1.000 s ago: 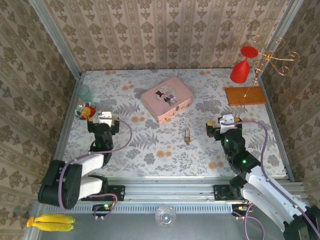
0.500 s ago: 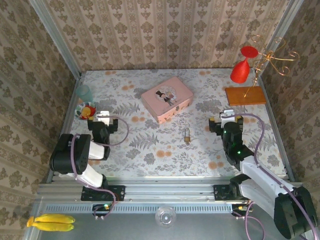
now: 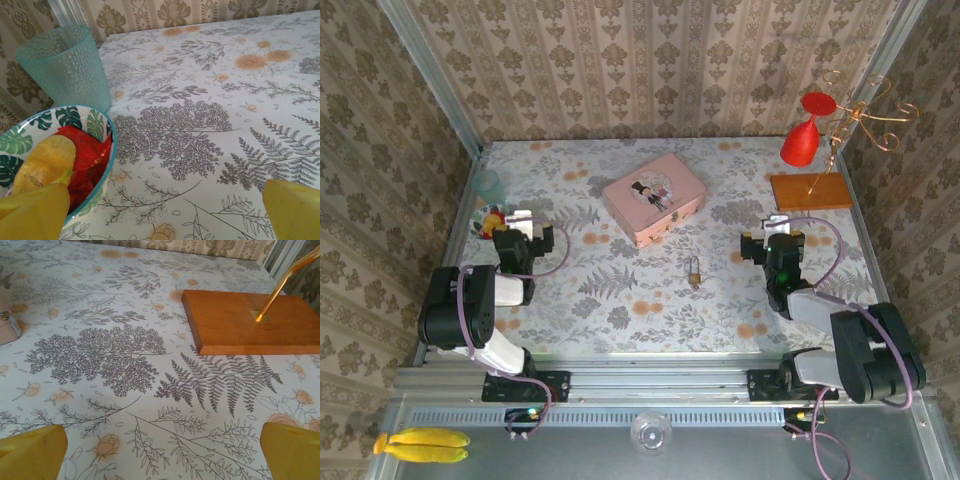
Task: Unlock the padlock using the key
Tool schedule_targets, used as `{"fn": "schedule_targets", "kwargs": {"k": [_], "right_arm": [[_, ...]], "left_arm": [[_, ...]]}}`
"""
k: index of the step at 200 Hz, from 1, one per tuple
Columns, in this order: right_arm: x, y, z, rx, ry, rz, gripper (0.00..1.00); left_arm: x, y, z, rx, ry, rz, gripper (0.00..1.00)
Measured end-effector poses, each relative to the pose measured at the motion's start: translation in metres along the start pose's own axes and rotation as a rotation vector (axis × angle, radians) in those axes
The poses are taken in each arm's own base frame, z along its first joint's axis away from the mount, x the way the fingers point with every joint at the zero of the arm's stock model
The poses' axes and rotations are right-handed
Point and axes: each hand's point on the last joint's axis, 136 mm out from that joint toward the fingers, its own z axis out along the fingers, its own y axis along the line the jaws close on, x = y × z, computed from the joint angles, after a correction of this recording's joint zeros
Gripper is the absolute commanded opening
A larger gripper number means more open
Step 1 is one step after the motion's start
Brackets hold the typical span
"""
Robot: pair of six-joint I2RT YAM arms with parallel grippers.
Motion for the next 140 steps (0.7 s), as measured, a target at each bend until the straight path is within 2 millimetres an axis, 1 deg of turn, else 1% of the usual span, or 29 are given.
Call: {"fn": "schedule_targets", "kwargs": {"k": [16,30,38,48,59,75,92,140], "right_arm": [[-0.002,-0.005,0.010,-0.014,-0.005,0.041,1.00],[-0.004,-0.009,0.025,-0.024,-0.016,0.078,1.00],[-0.001,-0.008,0.033,-0.031,-0.008,0.086,1.00],[0.007,-0.004,0.039,-0.051,0.018,0.084,1.00],[0.009,0.001,0.040,-0.073,0.024,0.086,1.00],[0.006,0.005,0.040,-0.094,0.012,0.089,1.00],[0.002,0.006,0.040,-0.102,-0.001,0.094,1.00],[0.002,0.007,0.040,-0.107,-0.001,0.094,1.00]], "left_arm": [[0.000,0.000,0.000,0.000,0.002,0.000,1.00],[0.000,0.000,0.000,0.000,0.002,0.000,1.00],[0.000,0.000,0.000,0.001,0.001,-0.001,1.00],[0.000,0.000,0.000,0.000,0.002,-0.001,1.00],[0.000,0.000,0.000,0.000,0.002,-0.001,1.00],[0.000,0.000,0.000,0.000,0.002,-0.001,1.00],[0.000,0.000,0.000,0.000,0.002,-0.001,1.00],[0.000,-0.002,0.000,0.007,0.001,0.001,1.00]]}}
